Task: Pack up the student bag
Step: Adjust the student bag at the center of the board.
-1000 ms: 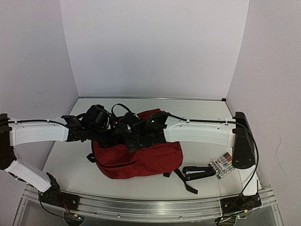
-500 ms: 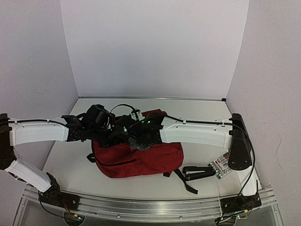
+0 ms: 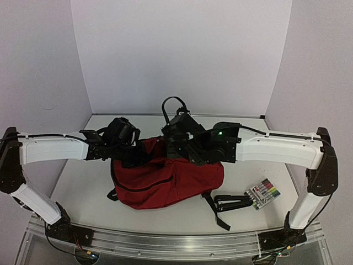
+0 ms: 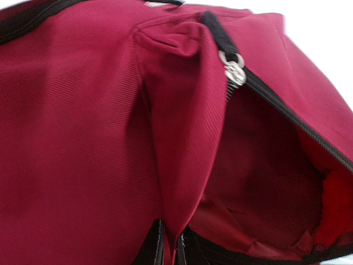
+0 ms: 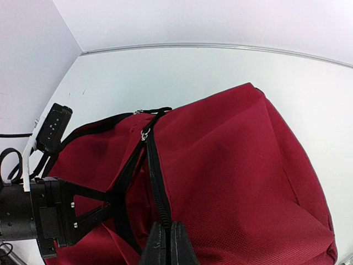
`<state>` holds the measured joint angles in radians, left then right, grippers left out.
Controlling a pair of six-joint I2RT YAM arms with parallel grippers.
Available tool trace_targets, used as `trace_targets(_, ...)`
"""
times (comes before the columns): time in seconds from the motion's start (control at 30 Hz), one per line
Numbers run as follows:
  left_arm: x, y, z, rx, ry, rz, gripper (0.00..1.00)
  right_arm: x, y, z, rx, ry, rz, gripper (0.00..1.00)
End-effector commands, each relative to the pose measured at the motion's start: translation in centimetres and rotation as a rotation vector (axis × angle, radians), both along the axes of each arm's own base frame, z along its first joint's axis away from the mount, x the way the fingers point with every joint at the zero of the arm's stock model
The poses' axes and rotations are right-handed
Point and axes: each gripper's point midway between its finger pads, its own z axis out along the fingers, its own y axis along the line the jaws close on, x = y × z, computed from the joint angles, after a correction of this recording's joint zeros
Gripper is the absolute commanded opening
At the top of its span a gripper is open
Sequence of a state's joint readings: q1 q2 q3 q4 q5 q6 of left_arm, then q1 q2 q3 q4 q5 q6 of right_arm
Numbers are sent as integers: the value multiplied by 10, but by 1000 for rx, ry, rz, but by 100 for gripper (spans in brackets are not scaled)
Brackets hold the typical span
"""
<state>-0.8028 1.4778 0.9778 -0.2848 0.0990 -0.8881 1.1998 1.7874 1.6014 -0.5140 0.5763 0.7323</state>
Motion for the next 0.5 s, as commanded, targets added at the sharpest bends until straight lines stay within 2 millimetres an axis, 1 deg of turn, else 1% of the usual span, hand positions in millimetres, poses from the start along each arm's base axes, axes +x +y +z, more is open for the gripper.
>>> trace_targets(0.0, 10, 24, -19, 79, 55, 112, 8, 6, -11, 39, 148, -67, -67, 0)
trace_targets(0.07, 9, 27, -18, 65, 54, 123, 8, 4, -13, 42, 154, -66, -57, 2)
trace_targets(0.1, 9, 27, -16, 53, 47, 122, 8, 3, -13, 45, 156, -66, -46, 7)
trace_targets(0.17, 8, 29, -14, 38, 37, 114, 10, -2, -16, 53, 162, -66, -17, 41)
trace_targets(0.2, 8, 28, -12, 28, 26, 99, 12, -4, -17, 54, 161, -62, 1, 59)
trace_targets(0.23, 6, 26, -8, 19, 14, 81, 17, -9, -22, 60, 172, -61, 15, 74)
trace_targets(0.27, 5, 25, -4, 11, 2, 66, 23, -12, -28, 62, 173, -54, 26, 81)
trace_targets(0.3, 4, 24, 0, 4, -11, 52, 28, -15, -37, 58, 166, -36, 27, 85)
trace_targets(0.33, 3, 25, 4, 0, -23, 41, 32, -17, -49, 54, 163, -14, 11, 88)
trace_targets(0.4, 1, 27, 13, -13, -51, 32, 38, -19, -80, 51, 173, 17, -38, 96)
trace_targets(0.47, -1, 29, 21, -22, -81, 21, 46, -19, -112, 34, 170, 64, -85, 98)
